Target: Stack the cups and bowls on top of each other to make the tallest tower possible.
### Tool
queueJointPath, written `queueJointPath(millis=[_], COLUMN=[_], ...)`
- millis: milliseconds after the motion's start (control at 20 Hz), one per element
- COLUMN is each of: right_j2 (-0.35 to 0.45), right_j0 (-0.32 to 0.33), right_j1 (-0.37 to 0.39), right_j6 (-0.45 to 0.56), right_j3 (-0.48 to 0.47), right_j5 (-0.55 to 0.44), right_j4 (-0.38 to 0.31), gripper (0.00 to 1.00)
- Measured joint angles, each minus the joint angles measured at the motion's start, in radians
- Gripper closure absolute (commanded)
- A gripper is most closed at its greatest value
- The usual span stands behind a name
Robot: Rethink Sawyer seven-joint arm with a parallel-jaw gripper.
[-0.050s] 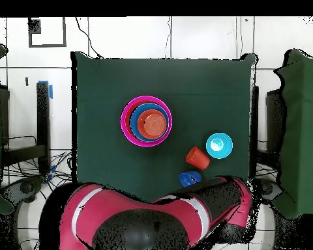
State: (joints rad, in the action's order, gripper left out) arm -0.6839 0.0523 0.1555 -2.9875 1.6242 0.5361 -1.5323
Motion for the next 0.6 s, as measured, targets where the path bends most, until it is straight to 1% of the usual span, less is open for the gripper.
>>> queueJointPath(millis=[250,600], right_j2=[0.0,-0.006], right_j0=[-0.025,-0.036], right_j1=[-0.022,-0.051], right_j6=[0.0,-0.001], right_j3=[-0.045,-0.118], right_j5=[0.001,0.025], right_j4=[-0.081,-0.16], gripper=[0.0,0.0])
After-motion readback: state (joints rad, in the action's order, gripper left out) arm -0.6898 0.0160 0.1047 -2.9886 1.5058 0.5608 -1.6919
